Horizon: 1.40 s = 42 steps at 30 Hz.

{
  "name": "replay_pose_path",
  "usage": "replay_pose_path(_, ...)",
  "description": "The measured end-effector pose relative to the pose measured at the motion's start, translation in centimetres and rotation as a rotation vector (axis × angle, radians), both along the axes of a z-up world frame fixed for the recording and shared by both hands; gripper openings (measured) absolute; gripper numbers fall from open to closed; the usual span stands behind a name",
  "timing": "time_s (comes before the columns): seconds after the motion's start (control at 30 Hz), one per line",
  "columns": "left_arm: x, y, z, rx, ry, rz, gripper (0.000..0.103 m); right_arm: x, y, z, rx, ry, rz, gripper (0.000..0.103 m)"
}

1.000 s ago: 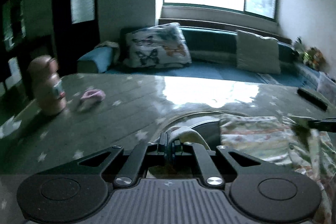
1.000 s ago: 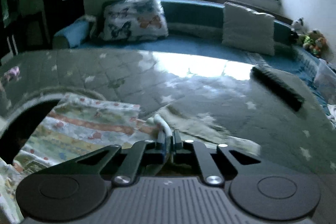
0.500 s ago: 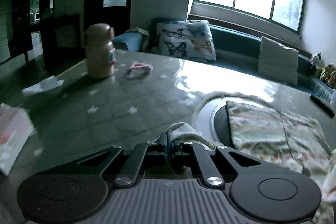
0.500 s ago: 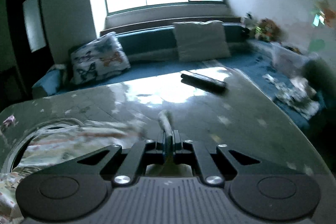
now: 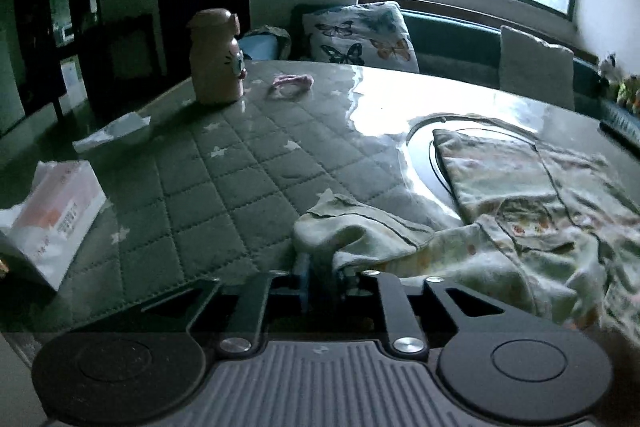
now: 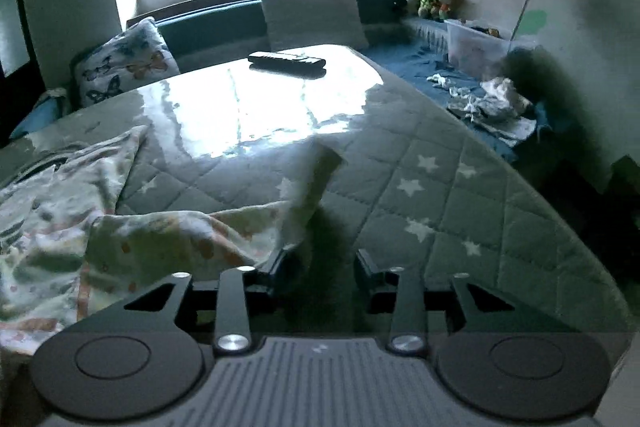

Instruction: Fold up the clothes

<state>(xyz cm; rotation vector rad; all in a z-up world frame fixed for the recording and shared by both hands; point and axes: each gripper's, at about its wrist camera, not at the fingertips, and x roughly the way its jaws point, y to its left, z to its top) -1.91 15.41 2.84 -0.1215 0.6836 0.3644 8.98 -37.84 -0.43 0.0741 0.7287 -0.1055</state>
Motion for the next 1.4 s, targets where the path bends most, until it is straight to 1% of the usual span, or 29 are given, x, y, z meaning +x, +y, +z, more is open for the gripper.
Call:
replay_pose_path(0.07, -0.1, -0.5, 0.1, 0.029, -0.002, -0.012, 0.024, 0.6, 0.4, 0.0, -0.038, -0.006, 0.012, 0.049)
replay_pose_path(0.1, -0.3, -0.7, 0.1, 0.044, -0.004, -0.012, 0.033, 0.9, 0.7, 0.0, -0.049, -0.009, 0.015, 0.054)
replay_pose_path(0.13, -0.3, -0.7, 0.2, 0.056, -0.006, -0.010, 0.038, 1.0, 0.8, -0.1, -0.060, -0.015, 0.014, 0.056)
replay_pose_path(0.17, -0.5, -0.8, 0.2, 0.066, -0.008, -0.011, 0.039, 1.2, 0.8, -0.1, -0.074, -0.021, 0.008, 0.056)
replay_pose_path(0.23, -0.6, -0.8, 0.3, 0.087, -0.002, -0.009, 0.047, 1.5, 0.6, 0.0, -0.110, -0.026, -0.025, 0.061)
replay_pose_path(0.37, -0.8, -0.8, 0.6, 0.123, 0.004, -0.001, 0.054, 1.8, -0.1, 0.5, -0.198, -0.053, -0.091, 0.063)
replay_pose_path(0.43, -0.9, -1.2, 0.7, 0.150, -0.001, -0.016, 0.058, 1.7, 0.0, 1.0, -0.232, -0.083, -0.095, 0.065)
replay_pose_path(0.5, -0.7, -1.8, 0.7, 0.176, -0.006, -0.035, 0.059, 1.7, 0.3, 1.3, -0.209, -0.097, -0.056, 0.067)
replay_pose_path(0.57, -0.5, -2.4, 0.7, 0.206, -0.009, -0.060, 0.060, 2.0, 1.0, 1.1, -0.168, -0.082, -0.001, 0.067)
replay_pose_path(0.63, -0.5, -3.1, 0.9, 0.244, -0.016, -0.088, 0.065, 2.3, 1.8, 0.4, -0.136, -0.058, 0.050, 0.067)
replay_pose_path(0.73, -0.5, -4.1, 1.2, 0.309, -0.030, -0.132, 0.072, 2.7, 3.0, -0.6, -0.131, -0.030, 0.083, 0.068)
replay_pose_path(0.77, -0.3, -4.4, 1.2, 0.330, -0.024, -0.148, 0.072, 2.9, 3.1, -1.0, -0.127, -0.017, 0.086, 0.068)
replay_pose_path(0.83, 0.2, -4.9, 0.9, 0.372, -0.008, -0.180, 0.072, 3.3, 3.0, -1.5, -0.116, -0.002, 0.086, 0.068)
replay_pose_path(0.97, 1.3, -5.3, -0.4, 0.418, 0.044, -0.239, 0.072, 3.7, 2.7, -1.7, -0.087, 0.003, 0.078, 0.070)
replay_pose_path(1.1, 1.9, -6.0, -1.3, 0.459, 0.059, -0.298, 0.072, 3.7, 2.4, -1.8, -0.083, 0.008, 0.074, 0.073)
replay_pose_path(1.17, 2.2, -6.4, -1.7, 0.483, 0.064, -0.332, 0.071, 3.8, 2.4, -1.9, -0.077, 0.007, 0.069, 0.074)
replay_pose_path(1.2, 2.4, -6.5, -2.0, 0.499, 0.070, -0.339, 0.066, 3.8, 2.4, -1.9, -0.074, 0.007, 0.067, 0.074)
replay_pose_path(1.23, 2.6, -6.5, -2.4, 0.512, 0.078, -0.344, 0.053, 3.7, 2.4, -1.9, -0.072, 0.008, 0.066, 0.074)
replay_pose_path(1.3, 3.1, -6.2, -2.8, 0.497, 0.094, -0.344, 0.041, 3.8, 2.3, -1.9, -0.069, 0.009, 0.064, 0.074)
replay_pose_path(1.33, 3.2, -5.8, -3.0, 0.481, 0.098, -0.338, 0.032, 3.8, 2.3, -1.8, -0.066, 0.010, 0.064, 0.074)
replay_pose_path(1.4, 3.1, -5.2, -3.2, 0.463, 0.106, -0.321, 0.022, 3.8, 2.2, -1.8, -0.062, 0.011, 0.062, 0.074)
